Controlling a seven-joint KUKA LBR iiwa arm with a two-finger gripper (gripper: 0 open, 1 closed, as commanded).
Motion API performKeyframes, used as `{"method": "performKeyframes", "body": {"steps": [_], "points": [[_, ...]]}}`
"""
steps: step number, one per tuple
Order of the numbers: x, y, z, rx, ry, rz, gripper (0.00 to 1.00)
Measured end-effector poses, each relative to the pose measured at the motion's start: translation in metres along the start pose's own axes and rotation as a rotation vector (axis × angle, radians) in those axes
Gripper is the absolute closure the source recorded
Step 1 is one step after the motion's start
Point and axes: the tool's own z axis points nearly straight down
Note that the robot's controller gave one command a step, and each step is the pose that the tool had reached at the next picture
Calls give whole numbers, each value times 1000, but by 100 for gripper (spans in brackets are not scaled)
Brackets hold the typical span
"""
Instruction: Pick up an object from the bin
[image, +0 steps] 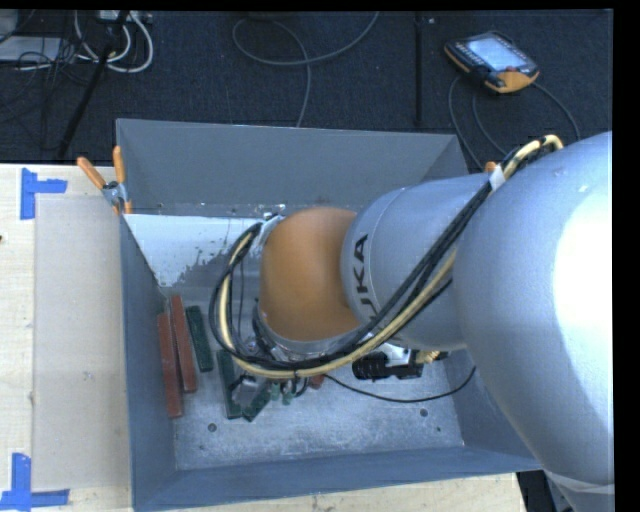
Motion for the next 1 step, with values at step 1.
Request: {"method": "performKeyframes", "body": {"steps": [1], "points": [[4, -10, -13, 5, 6, 18, 100]]}}
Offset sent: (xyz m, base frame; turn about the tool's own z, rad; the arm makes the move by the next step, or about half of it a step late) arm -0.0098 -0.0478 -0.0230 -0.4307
